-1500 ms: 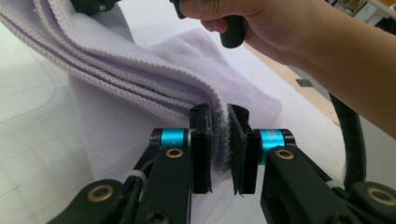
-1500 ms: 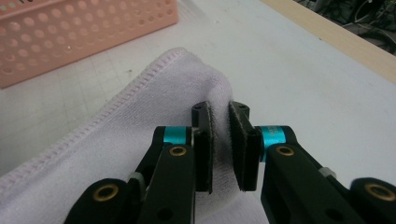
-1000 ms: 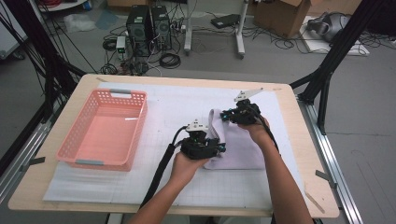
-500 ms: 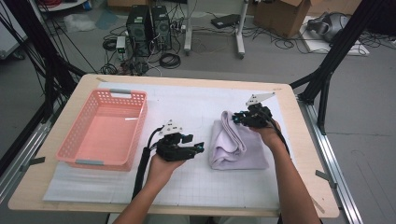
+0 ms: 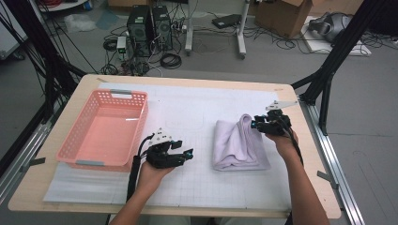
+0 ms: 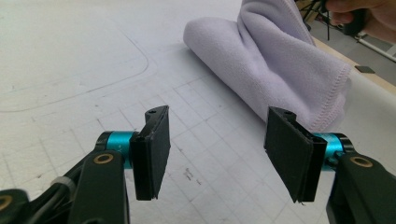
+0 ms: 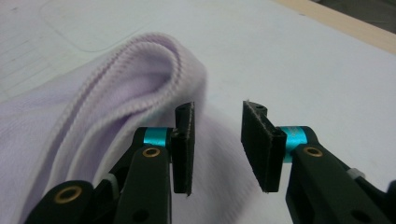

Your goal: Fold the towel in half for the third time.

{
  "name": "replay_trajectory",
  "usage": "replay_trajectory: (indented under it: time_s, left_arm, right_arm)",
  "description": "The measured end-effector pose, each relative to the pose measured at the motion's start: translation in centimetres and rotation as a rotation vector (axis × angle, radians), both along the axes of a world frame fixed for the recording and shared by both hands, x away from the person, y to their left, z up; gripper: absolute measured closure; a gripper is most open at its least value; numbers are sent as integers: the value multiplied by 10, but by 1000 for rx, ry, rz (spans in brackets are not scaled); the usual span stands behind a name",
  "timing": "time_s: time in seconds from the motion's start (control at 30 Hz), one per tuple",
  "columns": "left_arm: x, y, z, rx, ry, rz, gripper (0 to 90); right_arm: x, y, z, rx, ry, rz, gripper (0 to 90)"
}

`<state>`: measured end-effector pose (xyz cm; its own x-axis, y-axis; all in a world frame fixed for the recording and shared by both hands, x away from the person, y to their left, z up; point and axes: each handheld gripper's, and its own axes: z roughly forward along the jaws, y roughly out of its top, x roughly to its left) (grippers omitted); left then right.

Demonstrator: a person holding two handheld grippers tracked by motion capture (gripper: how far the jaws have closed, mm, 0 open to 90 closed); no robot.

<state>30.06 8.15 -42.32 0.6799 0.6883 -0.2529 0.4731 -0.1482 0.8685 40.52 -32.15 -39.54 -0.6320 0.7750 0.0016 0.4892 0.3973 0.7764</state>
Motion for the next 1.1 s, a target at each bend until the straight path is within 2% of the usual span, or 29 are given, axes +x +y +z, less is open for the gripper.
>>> replay_trajectory:
  time_s: [0.07, 0.17, 0.4, 0.57, 0.7, 0.77, 0.87, 0.9, 0.93, 0.97, 1.0, 1.1]
  left_arm:
    - [0, 3, -2, 5, -4, -6, 407]
    - [-1, 8, -4, 3, -12, -6, 405]
    - [-6, 20, -9, -4, -22, -8, 404]
    - [-12, 27, -11, -7, -31, -5, 404]
    - [-15, 31, -11, -1, -33, -2, 404]
    - [-17, 32, -10, -6, -37, 1, 404]
    - [-19, 32, -10, -7, -38, 0, 405]
    - [-19, 32, -9, -5, -37, -2, 405]
    - [-20, 32, -9, -6, -39, -3, 405]
    - [-21, 33, -9, -5, -39, -4, 405]
    - [-21, 33, -9, -4, -39, -4, 406]
    - [-22, 35, -9, -10, -36, 3, 407]
  right_arm:
    - [-12, -11, 1, 16, 2, -62, 590]
    - [-27, -20, 1, 43, 29, -99, 556]
    - [-70, -14, -8, 81, 17, -70, 526]
    - [-88, 0, -14, 113, 24, -55, 488]
    - [-99, 15, -12, 141, 12, -43, 467]
    - [-102, 24, -12, 138, 16, -43, 464]
    - [-100, 34, -21, 113, 84, -85, 507]
    - [-98, 35, -25, 120, 108, -100, 556]
    - [-97, 35, -28, 123, 126, -104, 647]
    - [-97, 36, -29, 114, 131, -104, 746]
    - [-98, 35, -29, 109, 131, -99, 798]
    - [-104, 29, -23, 92, 104, -133, 826]
